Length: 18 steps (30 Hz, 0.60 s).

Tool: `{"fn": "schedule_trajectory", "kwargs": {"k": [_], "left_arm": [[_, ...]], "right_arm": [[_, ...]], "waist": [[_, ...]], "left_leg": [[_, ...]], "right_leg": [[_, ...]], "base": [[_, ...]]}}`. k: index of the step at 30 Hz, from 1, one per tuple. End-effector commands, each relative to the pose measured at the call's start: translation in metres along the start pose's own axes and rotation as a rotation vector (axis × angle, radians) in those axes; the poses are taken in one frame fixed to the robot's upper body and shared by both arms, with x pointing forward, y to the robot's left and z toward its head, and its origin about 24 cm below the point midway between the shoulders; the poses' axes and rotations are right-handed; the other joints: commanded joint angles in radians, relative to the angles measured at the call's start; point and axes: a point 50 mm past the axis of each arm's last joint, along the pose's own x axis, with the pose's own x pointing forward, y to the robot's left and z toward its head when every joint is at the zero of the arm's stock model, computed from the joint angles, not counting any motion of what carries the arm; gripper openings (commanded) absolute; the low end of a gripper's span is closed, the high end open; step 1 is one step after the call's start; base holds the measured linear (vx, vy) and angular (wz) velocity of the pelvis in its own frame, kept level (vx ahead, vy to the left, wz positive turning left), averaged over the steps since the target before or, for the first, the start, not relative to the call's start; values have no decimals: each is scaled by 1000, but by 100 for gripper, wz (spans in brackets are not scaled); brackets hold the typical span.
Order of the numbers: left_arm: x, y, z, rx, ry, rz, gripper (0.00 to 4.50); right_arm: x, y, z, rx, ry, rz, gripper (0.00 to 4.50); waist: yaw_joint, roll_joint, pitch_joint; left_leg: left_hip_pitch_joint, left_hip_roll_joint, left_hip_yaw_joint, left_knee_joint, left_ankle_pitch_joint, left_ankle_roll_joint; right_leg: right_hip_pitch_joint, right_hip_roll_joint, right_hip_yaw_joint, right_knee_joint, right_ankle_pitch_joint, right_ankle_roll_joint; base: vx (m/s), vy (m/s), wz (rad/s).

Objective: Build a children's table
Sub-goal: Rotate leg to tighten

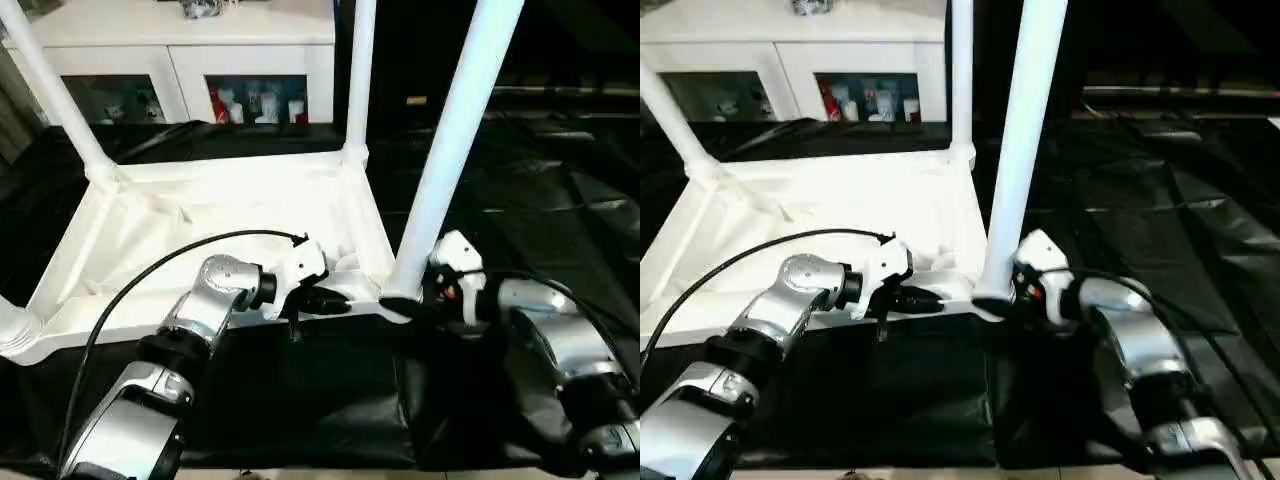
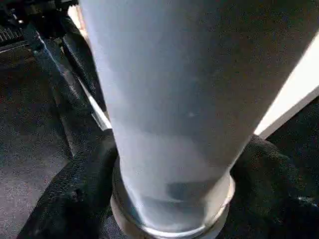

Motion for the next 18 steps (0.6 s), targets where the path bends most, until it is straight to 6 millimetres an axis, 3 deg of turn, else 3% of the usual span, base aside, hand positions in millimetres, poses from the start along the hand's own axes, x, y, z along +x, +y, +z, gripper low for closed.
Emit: {"fn": "schedule_trajectory", "kwargs": {"k": [1,5,10,11,14,16,18], "left_arm": [[4,-5,4,-19,-83,-26,0],[3,-5,2,-22,-79,-26,0],[3,-6,0,-26,-70,-23,0],[4,-6,-2,-29,-60,-10,0],[10,2,-7,-57,4,118,0],[16,4,-7,-77,13,171,0],[20,6,-6,-84,19,206,0]], "right_arm": [[-2,-3,6,-17,-15,-5,312],[-2,-2,4,-18,-10,4,281],[-2,-1,1,-16,-3,6,273],[-2,-1,0,-8,-4,-3,273],[4,-7,-8,66,-18,-160,272],[12,-14,-14,158,-39,-346,272],[17,-15,-17,195,-40,-429,272]], "waist": [[3,-28,-58],[4,-27,-59],[4,-28,-60],[4,-20,-60],[-2,-23,-58],[-7,-23,-57],[-12,-22,-56]], "left_leg": [[12,39,-12,-61,-154,105],[13,39,-12,-60,-155,109],[13,39,-12,-59,-144,114],[13,39,-13,-59,-143,113],[15,37,-12,-60,-163,103],[18,34,-15,-65,-193,67],[16,33,-19,-69,-209,55]], "right_leg": [[47,-47,26,-51,-164,-264],[47,-49,26,-52,-177,-264],[47,-48,26,-49,-162,-266],[46,-48,26,-49,-160,-267],[44,-46,26,-55,-179,-263],[41,-48,26,-62,-251,-245],[44,-48,25,-64,-275,-236]], "base": [[0,0,0],[0,0,0],[0,0,0],[0,0,0],[0,0,0],[0,0,0],[0,0,0]]}}
